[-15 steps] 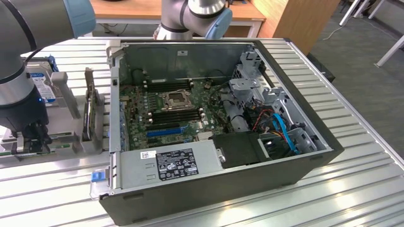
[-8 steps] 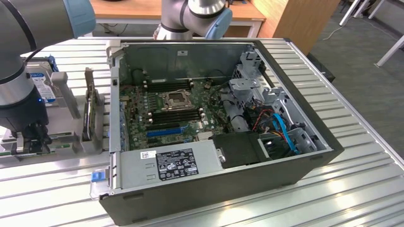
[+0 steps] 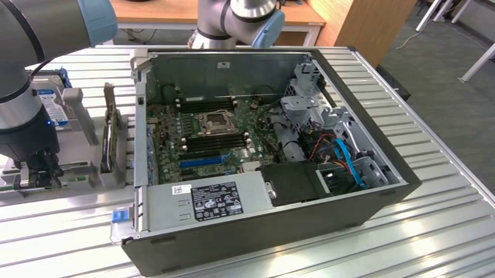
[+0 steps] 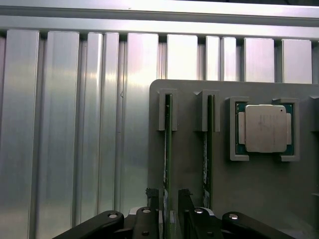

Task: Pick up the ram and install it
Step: 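Pick up the ram and move it above insertion slot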

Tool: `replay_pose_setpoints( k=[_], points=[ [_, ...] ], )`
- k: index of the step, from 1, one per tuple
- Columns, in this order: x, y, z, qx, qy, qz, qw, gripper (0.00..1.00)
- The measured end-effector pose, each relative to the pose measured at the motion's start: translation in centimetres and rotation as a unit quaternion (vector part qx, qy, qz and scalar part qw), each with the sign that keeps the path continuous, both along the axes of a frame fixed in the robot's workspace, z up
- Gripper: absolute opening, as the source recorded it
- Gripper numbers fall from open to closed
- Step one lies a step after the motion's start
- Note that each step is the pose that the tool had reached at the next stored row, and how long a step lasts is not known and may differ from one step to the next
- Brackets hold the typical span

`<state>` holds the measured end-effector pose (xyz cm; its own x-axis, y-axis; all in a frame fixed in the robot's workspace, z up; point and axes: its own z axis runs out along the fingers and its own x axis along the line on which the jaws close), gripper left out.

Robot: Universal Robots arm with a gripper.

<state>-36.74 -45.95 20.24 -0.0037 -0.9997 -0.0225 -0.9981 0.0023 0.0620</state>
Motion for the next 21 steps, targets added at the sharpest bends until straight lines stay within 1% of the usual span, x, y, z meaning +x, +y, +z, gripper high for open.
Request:
replay_pose_setpoints(
  k=[8,9,18,20,21],
  points=[
    [0.0,0.0,0.0,0.0,0.0,0.0,1.0,0.28],
    [0.0,0.0,0.0,0.0,0.0,0.0,1.0,0.21],
    [0.0,0.0,0.0,0.0,0.0,0.0,1.0,0.21],
    [0.0,0.0,0.0,-0.0001,0.0,0.0,1.0,0.2],
    [0.0,0.0,0.0,-0.0001,0.0,0.0,1.0,0.13]
  ],
)
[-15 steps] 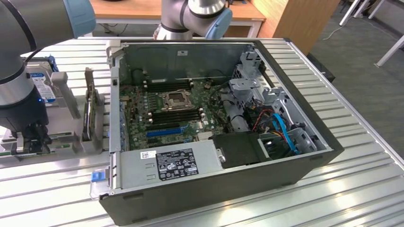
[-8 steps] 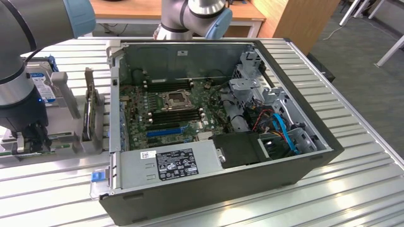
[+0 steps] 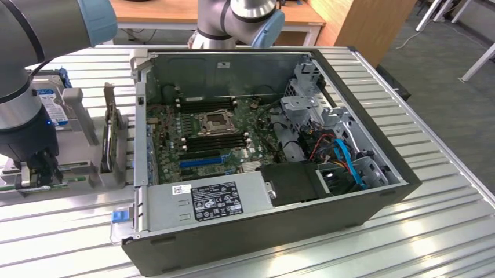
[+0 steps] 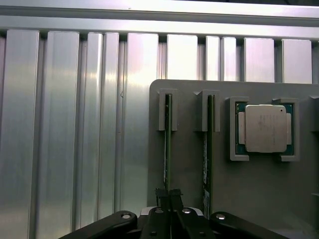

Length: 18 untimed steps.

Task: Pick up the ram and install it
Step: 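Pick up the ram and move it above insertion slot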

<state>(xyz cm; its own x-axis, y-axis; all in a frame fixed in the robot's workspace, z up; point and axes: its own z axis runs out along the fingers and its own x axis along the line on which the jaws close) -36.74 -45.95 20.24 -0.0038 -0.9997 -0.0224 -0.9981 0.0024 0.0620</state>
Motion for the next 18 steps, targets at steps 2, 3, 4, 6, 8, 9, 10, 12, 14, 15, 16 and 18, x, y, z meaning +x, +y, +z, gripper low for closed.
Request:
replay_pose_setpoints(
  k=[2,3,4,6,8,9,10,12,14,15,16,18],
  points=[
    [0.0,0.0,0.0,0.0,0.0,0.0,1.0,0.13],
    [0.0,0.0,0.0,0.0,0.0,0.0,1.0,0.13],
    [0.0,0.0,0.0,0.0,0.0,0.0,1.0,0.13],
    [0.0,0.0,0.0,0.0,0.0,0.0,1.0,0.12],
    [0.0,0.0,0.0,0.0,0.0,0.0,1.0,0.12],
    [0.0,0.0,0.0,0.0,0.0,0.0,1.0,0.12],
    [0.0,0.0,0.0,0.0,0.0,0.0,1.0,0.12],
    [0.0,0.0,0.0,0.0,0.0,0.0,1.0,0.12],
    [0.0,0.0,0.0,0.0,0.0,0.0,1.0,0.12],
    [0.0,0.0,0.0,0.0,0.0,0.0,1.0,0.12],
    [0.0,0.0,0.0,0.0,0.0,0.0,1.0,0.12],
    [0.0,0.0,0.0,0.0,0.0,0.0,1.0,0.12]
  ],
)
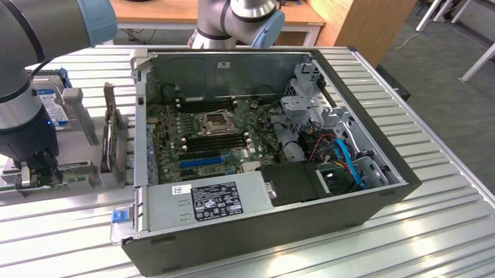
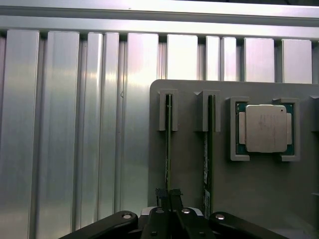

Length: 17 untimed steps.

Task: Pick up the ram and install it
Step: 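Pick up the ram and move it above insertion slot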

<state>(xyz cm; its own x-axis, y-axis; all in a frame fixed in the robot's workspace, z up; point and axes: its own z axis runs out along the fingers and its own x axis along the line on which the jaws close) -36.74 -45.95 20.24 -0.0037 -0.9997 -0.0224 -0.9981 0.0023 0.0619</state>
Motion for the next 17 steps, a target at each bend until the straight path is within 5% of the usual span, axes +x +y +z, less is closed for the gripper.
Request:
replay_pose_setpoints(
  k=[17],
  points=[
    [0.0,0.0,1.87,0.0,0.0,0.0,1.0,0.12]
  ],
)
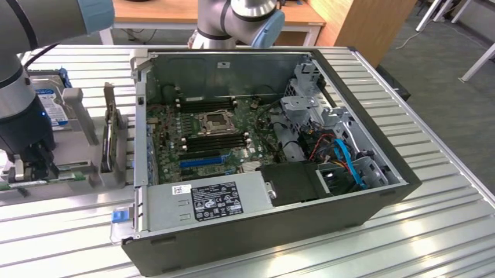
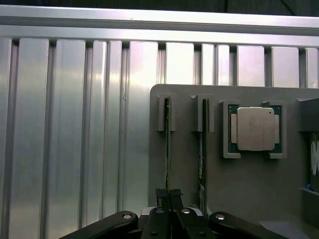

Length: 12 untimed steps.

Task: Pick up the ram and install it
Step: 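Pick up the ram and move it above insertion slot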

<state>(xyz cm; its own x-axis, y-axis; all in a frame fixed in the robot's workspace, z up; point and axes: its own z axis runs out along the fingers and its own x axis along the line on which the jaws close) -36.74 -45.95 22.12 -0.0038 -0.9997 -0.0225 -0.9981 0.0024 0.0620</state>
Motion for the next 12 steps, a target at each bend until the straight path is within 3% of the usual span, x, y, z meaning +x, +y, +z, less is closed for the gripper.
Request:
replay_pose_setpoints(
  k=[12],
  points=[
    [0.0,0.0,2.34,-0.0001,0.0,0.0,1.0,0.12]
  ],
)
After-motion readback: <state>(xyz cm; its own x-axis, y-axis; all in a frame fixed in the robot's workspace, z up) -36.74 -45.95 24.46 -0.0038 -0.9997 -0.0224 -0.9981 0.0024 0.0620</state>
